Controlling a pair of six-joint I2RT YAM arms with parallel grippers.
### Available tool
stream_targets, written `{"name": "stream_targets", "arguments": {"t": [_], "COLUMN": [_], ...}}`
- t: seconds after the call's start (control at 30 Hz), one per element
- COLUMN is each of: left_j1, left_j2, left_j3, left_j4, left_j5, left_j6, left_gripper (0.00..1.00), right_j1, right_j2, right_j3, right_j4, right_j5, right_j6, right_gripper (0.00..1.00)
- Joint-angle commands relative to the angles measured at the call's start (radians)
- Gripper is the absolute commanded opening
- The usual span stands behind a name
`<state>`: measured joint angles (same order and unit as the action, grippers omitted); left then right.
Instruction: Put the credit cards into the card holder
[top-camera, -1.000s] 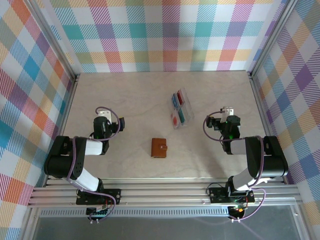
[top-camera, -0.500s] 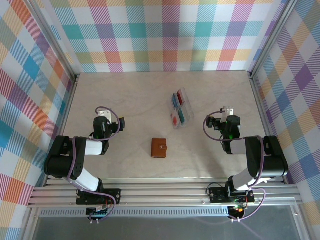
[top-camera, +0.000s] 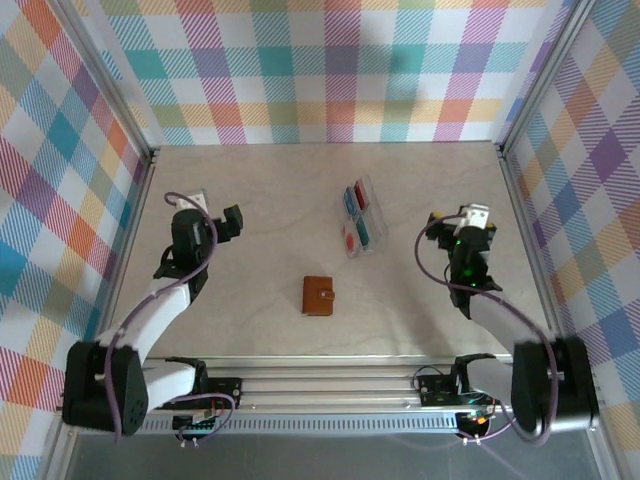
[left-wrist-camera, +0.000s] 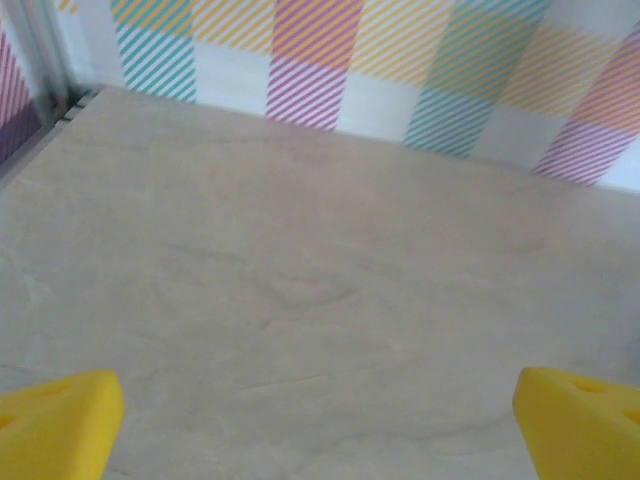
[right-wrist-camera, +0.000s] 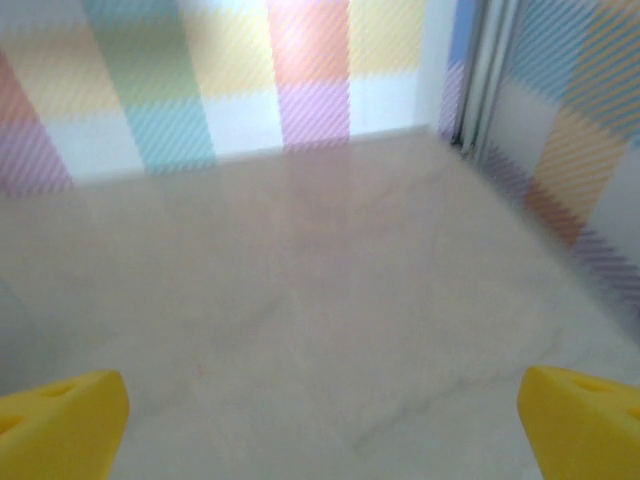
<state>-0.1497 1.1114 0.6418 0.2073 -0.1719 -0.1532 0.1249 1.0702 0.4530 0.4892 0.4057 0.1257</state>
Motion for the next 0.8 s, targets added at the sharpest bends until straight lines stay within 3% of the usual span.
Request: {"name": "stream_targets", "arguments": {"t": [0.0, 0.07, 0.1, 0.2, 0.33, 0.4, 0.5, 0.63, 0.77], "left_j1": [-0.010, -0.010, -0.010, -0.015, -0.069, -0.124, -0.259, -0.386, -0.445], "left_j2": [-0.140, -0.202, -0.226, -0.257, -0.200, -0.175, -0.148, -0.047, 0.091], "left_j3": [-0.001, -0.027, -0.038, -0.021, -0.015, -0.032, -0.063, -0.047, -0.053], "left_j4": [-0.196, -0.234, -0.223, -0.290, -0.344, -0.335, -0.297, -0.269, -0.168], "left_j5": [0.078, 0.099, 0.148, 0.255, 0.397, 0.424, 0.396, 0.383, 0.429], "left_j6": [-0.277, -0.398, -0.393, -0.416, -0.453, -0.458, -0.445, -0.442, -0.470], "left_gripper": [1.00, 1.00, 1.00, 0.98, 0.91, 1.00, 0.99, 0.77, 0.50], "right_j1": [-0.001, -0.005, -0.010, -0.008, 0.014, 0.072, 0.253, 0.476, 0.635], "right_j2": [-0.209, -0.318, -0.373, -0.446, -0.336, -0.291, -0.248, -0.133, -0.011], "right_j3": [0.025, 0.014, 0.035, 0.100, 0.283, 0.313, 0.315, 0.367, 0.402], "right_j4": [-0.266, -0.428, -0.519, -0.646, -0.903, -0.947, -0.937, -0.961, -0.935], "right_j5": [0.000, 0.120, 0.135, 0.039, -0.057, -0.064, 0.025, 0.077, 0.027], "right_j6": [0.274, 0.539, 0.559, 0.465, 0.485, 0.487, 0.473, 0.459, 0.447], "right_gripper": [1.00, 1.00, 1.00, 1.00, 1.00, 1.00, 1.00, 0.98, 0.74]}}
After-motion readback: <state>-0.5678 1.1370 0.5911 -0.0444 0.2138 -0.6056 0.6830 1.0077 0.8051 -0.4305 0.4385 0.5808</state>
